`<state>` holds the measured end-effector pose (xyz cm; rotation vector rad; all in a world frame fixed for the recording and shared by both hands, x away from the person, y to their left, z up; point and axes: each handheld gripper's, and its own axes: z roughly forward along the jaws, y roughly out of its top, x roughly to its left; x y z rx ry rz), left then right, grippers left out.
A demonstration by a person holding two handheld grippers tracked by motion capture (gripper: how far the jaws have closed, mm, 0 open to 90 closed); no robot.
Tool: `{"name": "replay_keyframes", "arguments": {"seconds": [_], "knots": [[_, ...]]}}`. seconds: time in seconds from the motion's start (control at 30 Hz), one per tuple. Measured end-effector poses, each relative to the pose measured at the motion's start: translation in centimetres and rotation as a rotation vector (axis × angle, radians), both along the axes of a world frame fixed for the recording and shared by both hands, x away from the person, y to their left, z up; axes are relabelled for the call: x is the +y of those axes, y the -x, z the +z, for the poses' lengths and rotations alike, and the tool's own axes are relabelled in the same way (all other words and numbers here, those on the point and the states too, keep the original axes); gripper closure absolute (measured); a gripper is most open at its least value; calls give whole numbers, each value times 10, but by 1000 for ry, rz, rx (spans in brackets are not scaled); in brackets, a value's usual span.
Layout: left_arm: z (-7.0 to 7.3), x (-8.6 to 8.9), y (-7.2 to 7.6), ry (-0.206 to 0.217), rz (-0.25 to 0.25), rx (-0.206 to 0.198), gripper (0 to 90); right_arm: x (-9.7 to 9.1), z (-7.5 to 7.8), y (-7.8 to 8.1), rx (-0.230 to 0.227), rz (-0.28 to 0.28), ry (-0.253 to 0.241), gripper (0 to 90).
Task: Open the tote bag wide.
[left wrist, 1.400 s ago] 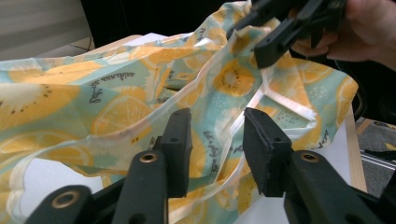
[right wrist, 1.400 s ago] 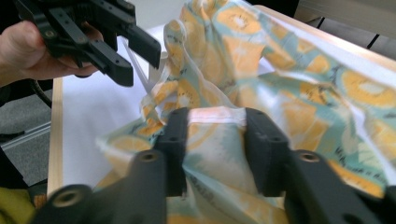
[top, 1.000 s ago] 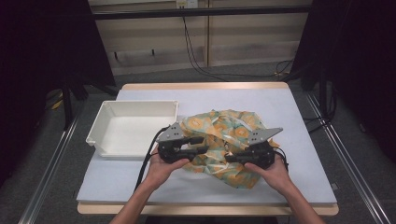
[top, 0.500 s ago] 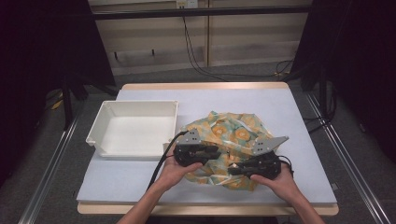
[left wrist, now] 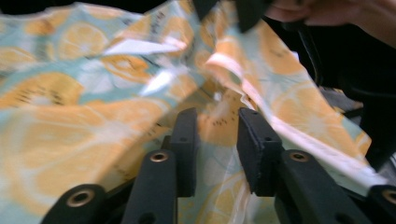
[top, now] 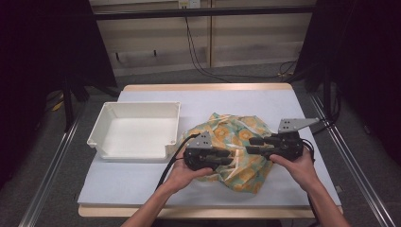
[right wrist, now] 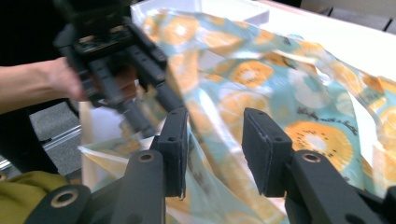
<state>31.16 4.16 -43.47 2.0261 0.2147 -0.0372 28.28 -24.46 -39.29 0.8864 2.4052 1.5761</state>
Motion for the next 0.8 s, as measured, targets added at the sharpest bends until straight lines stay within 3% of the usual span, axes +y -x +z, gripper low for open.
{"name": "replay_keyframes", "arguments": {"seconds": [0.07, 0.1, 0.17, 0.27, 0.33, 0.47, 0.53, 0.67, 0.73, 0.8], "knots": [[-4, -3, 2, -20, -31, 1, 624, 1, -4, -7, 21, -9, 2, 592], [-6, -4, 3, -21, -45, -1, 578, 0, -3, -10, 16, -12, -27, 595], [-8, -6, 5, -45, -58, -11, 568, -1, 0, -11, 12, -11, -38, 590], [-10, -7, 7, -48, -71, -8, 513, -1, 8, -12, -2, -5, -28, 564], [-10, -9, 10, -50, -66, -13, 465, 13, -2, -13, 23, 3, 51, 505], [-13, -11, 14, -73, -75, -45, 459, 27, -16, -16, 46, 18, 96, 439], [-15, -12, 13, -71, -73, -43, 506, 32, -23, -19, 44, 7, 118, 393], [-20, -13, 10, -113, -43, -64, 643, 39, -35, -29, 63, -15, 171, 366], [-22, -12, 9, -118, -35, -59, 733, 39, -37, -33, 65, -27, 142, 361], [-23, -10, 9, -126, -22, -66, 805, 41, -40, -36, 51, -36, 149, 353]]}}
